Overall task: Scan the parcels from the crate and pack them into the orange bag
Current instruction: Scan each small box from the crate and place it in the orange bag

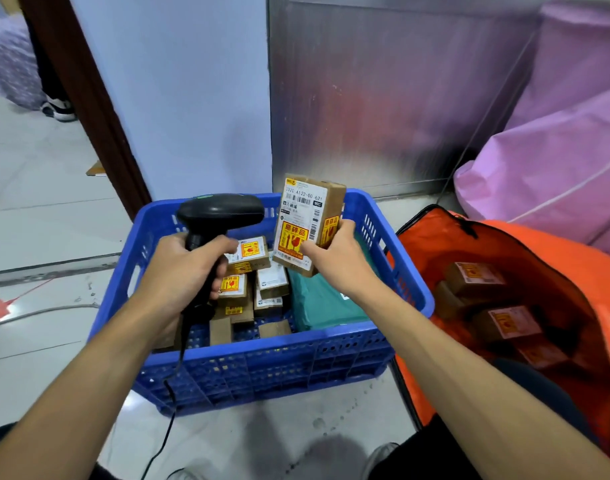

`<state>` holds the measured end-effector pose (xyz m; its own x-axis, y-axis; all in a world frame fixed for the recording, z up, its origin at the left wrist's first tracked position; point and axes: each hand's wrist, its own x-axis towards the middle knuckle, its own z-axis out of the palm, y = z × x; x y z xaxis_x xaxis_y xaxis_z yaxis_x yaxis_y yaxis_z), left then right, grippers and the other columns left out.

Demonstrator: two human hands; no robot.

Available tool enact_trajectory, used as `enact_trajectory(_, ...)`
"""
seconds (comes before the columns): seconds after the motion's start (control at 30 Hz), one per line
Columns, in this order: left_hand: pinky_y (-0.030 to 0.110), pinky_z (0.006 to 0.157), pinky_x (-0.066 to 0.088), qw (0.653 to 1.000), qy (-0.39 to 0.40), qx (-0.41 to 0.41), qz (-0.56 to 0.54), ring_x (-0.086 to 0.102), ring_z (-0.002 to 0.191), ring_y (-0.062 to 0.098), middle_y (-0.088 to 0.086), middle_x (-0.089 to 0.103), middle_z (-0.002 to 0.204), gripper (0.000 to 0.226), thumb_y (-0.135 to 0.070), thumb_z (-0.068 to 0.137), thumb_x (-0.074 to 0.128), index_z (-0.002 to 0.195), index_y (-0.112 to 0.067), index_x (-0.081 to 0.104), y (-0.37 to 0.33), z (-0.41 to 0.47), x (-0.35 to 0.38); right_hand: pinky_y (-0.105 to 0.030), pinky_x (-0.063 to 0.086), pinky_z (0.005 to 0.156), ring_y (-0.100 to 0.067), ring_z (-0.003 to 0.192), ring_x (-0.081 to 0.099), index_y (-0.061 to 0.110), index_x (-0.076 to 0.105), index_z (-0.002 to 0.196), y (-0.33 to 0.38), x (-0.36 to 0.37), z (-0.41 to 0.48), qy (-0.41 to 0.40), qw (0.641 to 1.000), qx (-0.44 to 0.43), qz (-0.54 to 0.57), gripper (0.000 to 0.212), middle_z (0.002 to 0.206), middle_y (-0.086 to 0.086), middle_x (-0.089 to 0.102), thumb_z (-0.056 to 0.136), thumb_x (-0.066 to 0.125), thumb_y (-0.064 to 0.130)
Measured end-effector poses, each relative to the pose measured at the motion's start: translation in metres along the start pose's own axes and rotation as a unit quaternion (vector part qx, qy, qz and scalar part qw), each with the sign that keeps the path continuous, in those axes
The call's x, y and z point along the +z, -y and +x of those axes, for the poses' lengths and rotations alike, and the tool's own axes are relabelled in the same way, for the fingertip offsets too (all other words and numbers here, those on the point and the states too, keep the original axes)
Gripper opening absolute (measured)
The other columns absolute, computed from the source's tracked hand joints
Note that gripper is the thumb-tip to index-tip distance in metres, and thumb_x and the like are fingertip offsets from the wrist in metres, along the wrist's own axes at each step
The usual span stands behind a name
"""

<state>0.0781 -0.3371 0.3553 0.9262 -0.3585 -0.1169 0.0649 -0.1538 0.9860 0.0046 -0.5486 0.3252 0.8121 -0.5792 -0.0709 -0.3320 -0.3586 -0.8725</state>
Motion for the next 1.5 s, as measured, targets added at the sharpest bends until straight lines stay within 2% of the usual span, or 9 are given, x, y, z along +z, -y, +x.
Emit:
enact_trajectory(0.5,0.034,0.054,0.042,0.998,0.014,0.040,-0.052,0.047,0.053,0.023,0.010,0.054,0.064,0.014,-0.017,0.096,0.068,0.089,-0.007,0.062,-0.020,-0.017,0.029,-0.046,0.060,0.094,-0.009,0.098,0.073,0.025,0.039,0.133,0.017,-0.053,-0.029,-0.024,0.979,0.020,0.199,0.059,0.110,0.013,0.072,0.087,0.077,0.018)
enact_trajectory(0.8,0.029,0.043,0.041,0.995,0.068,-0.019,-0.071,0.046,0.047,0.022,0.009,0.054,0.061,0.015,-0.011,0.099,0.063,0.086,-0.009,0.056,-0.002,-0.017,0.067,-0.043,0.064,0.084,-0.011,0.093,0.076,0.022,0.059,0.127,-0.015,-0.114,-0.063,-0.036,0.981,0.087,0.169,0.040,0.110,0.008,0.077,0.090,0.073,0.020)
enact_trajectory(1.07,0.031,0.046,0.046,0.987,0.158,0.018,0.024,0.051,0.052,0.020,0.006,0.057,0.062,0.012,-0.015,0.101,0.063,0.102,-0.007,0.055,-0.014,0.013,0.104,-0.049,0.055,0.095,-0.030,0.102,0.076,0.007,0.076,0.111,-0.090,-0.159,-0.074,0.030,0.963,0.153,0.220,0.025,0.114,-0.019,0.076,0.091,0.063,0.016)
enact_trajectory(1.17,0.029,0.053,0.051,0.973,0.220,0.037,0.055,0.059,0.058,0.021,0.009,0.063,0.070,0.016,-0.026,0.102,0.062,0.104,-0.011,0.057,-0.016,0.017,0.118,-0.060,0.049,0.102,-0.034,0.110,0.072,0.008,0.069,0.124,-0.218,-0.182,-0.066,0.061,0.939,0.192,0.279,0.062,0.134,-0.027,0.064,0.074,0.084,0.042)
enact_trajectory(1.23,0.027,0.057,0.052,0.963,0.249,0.060,0.084,0.064,0.060,0.020,0.008,0.068,0.070,0.025,-0.032,0.101,0.060,0.101,-0.008,0.059,-0.013,0.017,0.124,-0.053,0.053,0.102,-0.025,0.109,0.073,0.014,0.070,0.124,-0.215,-0.187,-0.077,0.044,0.929,0.230,0.286,0.051,0.125,-0.011,0.073,0.086,0.075,0.047)
enact_trajectory(1.3,0.024,0.057,0.052,0.955,0.269,0.067,0.107,0.065,0.058,0.018,0.008,0.070,0.068,0.036,-0.040,0.098,0.058,0.095,-0.004,0.060,-0.002,0.019,0.134,-0.036,0.059,0.081,-0.018,0.079,0.076,0.009,0.076,0.101,-0.196,-0.178,-0.081,-0.046,0.943,0.260,0.202,0.025,0.093,-0.009,0.080,0.098,0.061,0.029)
enact_trajectory(1.37,0.031,0.058,0.052,0.949,0.278,0.069,0.133,0.064,0.057,0.020,0.008,0.068,0.067,0.046,-0.051,0.090,0.057,0.089,-0.005,0.058,0.009,0.023,0.144,-0.038,0.058,0.073,-0.019,0.057,0.071,-0.003,0.072,0.098,-0.210,-0.167,-0.086,-0.041,0.944,0.288,0.157,0.022,0.067,-0.013,0.075,0.100,0.054,0.009)
enact_trajectory(1.43,0.037,0.060,0.051,0.942,0.292,0.067,0.149,0.064,0.056,0.022,0.011,0.068,0.069,0.053,-0.061,0.088,0.060,0.088,-0.007,0.060,0.019,0.030,0.153,-0.040,0.047,0.099,-0.020,0.081,0.077,-0.020,0.058,0.126,-0.226,-0.161,-0.104,0.014,0.966,0.224,0.126,0.030,0.084,-0.034,0.073,0.106,0.043,-0.003)
enact_trajectory(1.5,0.041,0.063,0.052,0.941,0.303,0.052,0.142,0.064,0.058,0.025,0.013,0.070,0.073,0.058,-0.072,0.083,0.067,0.087,-0.014,0.062,0.027,0.038,0.161,-0.026,0.024,0.109,-0.024,0.118,0.068,-0.029,0.046,0.129,-0.232,-0.171,-0.117,-0.087,0.923,0.242,0.286,0.035,0.132,-0.047,0.052,0.107,0.037,-0.004)
